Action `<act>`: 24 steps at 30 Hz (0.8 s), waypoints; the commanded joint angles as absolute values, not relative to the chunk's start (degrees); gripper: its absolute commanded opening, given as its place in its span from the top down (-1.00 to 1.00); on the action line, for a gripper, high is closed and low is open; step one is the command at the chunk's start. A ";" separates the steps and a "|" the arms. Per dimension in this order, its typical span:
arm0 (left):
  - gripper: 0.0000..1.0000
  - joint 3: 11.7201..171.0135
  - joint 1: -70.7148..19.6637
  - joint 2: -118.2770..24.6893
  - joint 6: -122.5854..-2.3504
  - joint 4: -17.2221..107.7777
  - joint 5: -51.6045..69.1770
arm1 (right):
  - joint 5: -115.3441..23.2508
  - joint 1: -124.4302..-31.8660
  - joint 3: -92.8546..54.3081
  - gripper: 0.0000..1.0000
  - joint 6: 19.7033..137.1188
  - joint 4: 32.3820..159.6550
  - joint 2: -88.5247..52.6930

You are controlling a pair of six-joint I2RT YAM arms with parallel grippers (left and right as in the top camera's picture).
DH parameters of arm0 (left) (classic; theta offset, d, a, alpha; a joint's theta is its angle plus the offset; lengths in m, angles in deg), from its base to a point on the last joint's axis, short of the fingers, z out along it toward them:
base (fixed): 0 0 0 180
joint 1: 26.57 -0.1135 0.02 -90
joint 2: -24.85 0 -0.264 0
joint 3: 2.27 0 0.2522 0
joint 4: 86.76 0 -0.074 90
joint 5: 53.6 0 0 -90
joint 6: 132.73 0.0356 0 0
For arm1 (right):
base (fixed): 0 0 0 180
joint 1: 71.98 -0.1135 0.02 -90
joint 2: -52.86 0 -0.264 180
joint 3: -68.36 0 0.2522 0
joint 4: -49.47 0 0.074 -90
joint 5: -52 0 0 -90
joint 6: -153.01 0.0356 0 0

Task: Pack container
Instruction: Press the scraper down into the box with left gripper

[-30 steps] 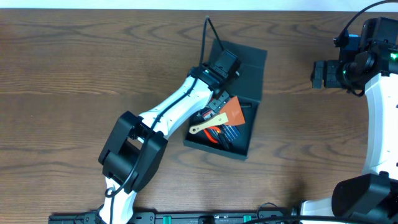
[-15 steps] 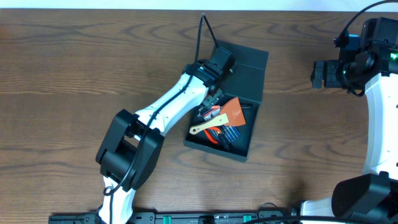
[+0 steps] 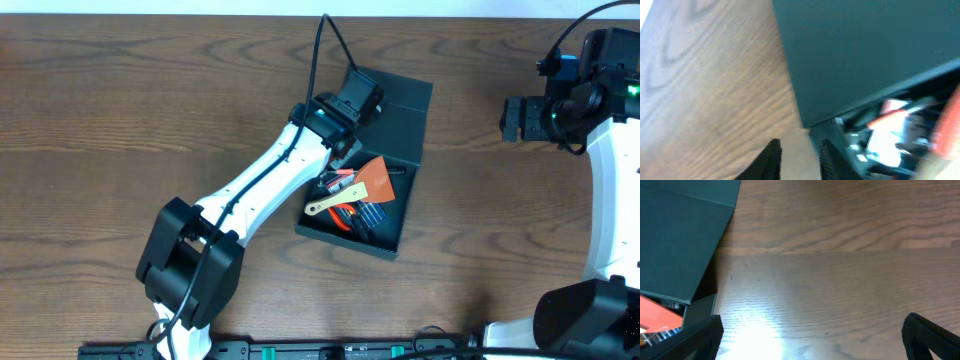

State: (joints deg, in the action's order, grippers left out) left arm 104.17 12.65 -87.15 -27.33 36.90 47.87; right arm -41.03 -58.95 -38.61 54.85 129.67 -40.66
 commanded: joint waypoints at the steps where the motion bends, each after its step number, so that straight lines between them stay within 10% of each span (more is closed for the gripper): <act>1: 0.63 104.42 13.61 -86.69 -30.85 36.39 42.31 | -41.27 -58.51 -38.61 -0.99 54.81 129.67 -40.92; 3: 0.88 104.33 13.92 -86.78 -31.09 36.48 41.92 | -41.27 -58.51 -38.61 -0.99 54.81 129.69 -40.92; 24: 0.89 102.71 14.77 -91.13 -33.19 36.15 35.52 | -41.51 -58.51 -38.61 -0.99 54.83 129.71 -40.92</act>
